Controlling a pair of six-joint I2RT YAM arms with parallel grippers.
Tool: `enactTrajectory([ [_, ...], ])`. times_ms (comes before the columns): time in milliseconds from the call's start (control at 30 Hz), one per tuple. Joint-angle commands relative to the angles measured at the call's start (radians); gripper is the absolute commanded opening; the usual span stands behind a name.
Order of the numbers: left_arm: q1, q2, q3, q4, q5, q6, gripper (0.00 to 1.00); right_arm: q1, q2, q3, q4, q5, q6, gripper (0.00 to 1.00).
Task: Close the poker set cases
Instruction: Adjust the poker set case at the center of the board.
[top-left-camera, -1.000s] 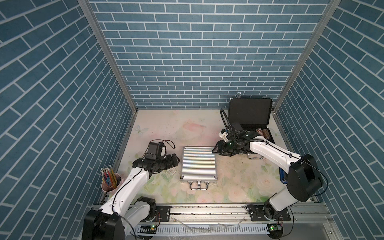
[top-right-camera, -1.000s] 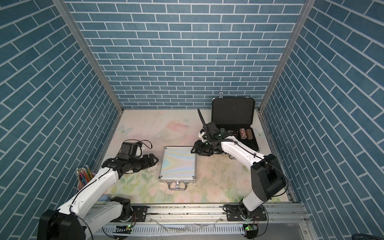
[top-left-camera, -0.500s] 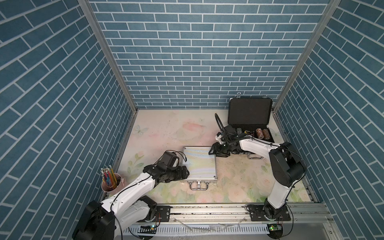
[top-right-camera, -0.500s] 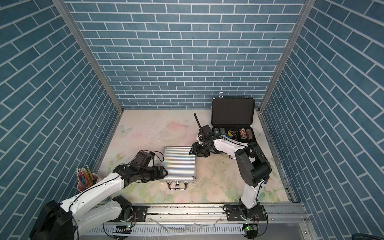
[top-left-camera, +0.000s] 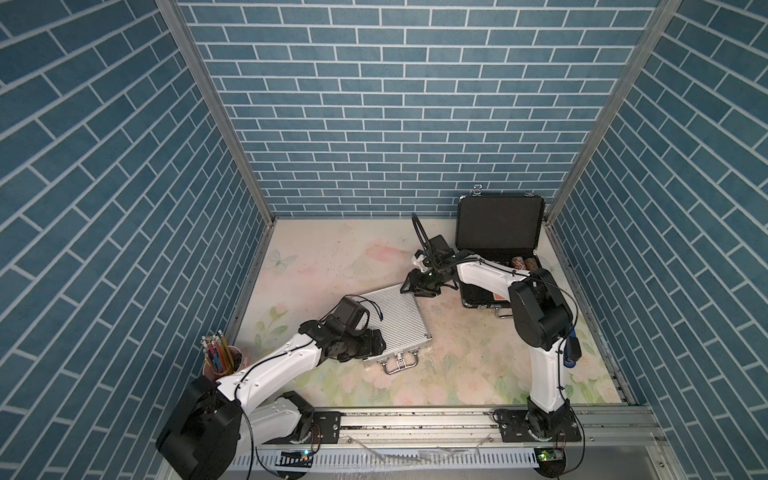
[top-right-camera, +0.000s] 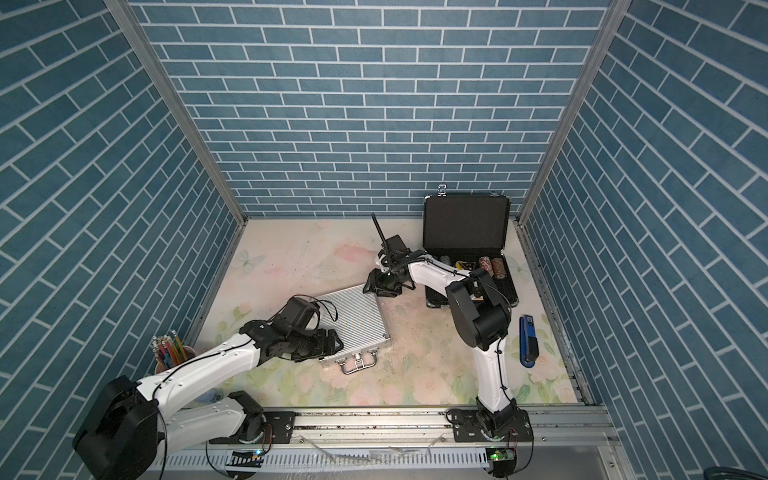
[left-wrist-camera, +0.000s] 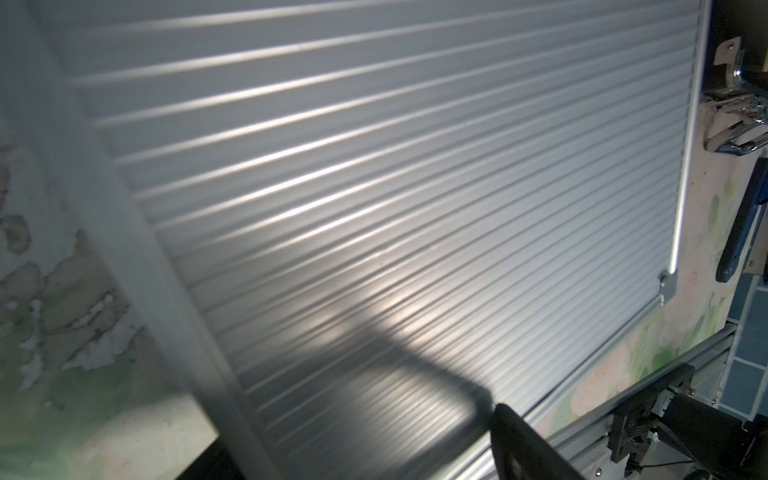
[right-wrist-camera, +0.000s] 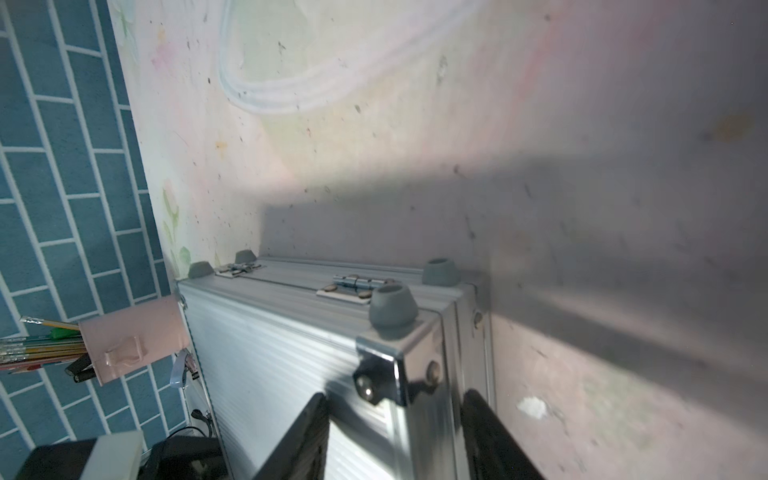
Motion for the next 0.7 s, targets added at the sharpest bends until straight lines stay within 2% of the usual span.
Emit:
enactTrajectory([
  [0,-0.037,0.056,0.034,-0.003,0.001,0.015,0.86,0.019,0.007,0.085,-0.095,-0.011,-0.068,0.53],
  [67,-0.044,0.08,0.05,-0.001,0.003,0.013,0.86,0.001,-0.043,0.076,-0.159,0.041,-0.08,0.56],
  [200,-0.053,0.112,0.068,0.003,0.008,0.014,0.86,-0.024,-0.22,-0.052,-0.254,0.099,-0.081,0.59],
  [333,-0.061,0.142,0.079,0.01,0.015,0.018,0.86,-0.012,-0.402,-0.229,-0.286,0.085,-0.015,0.59],
  [500,-0.066,0.164,0.098,0.002,0.011,0.02,0.86,0.054,-0.582,-0.454,-0.205,0.061,0.168,0.59],
  [667,-0.068,0.167,0.107,-0.009,0.008,0.021,0.86,0.099,-0.622,-0.57,-0.092,0.054,0.278,0.59],
])
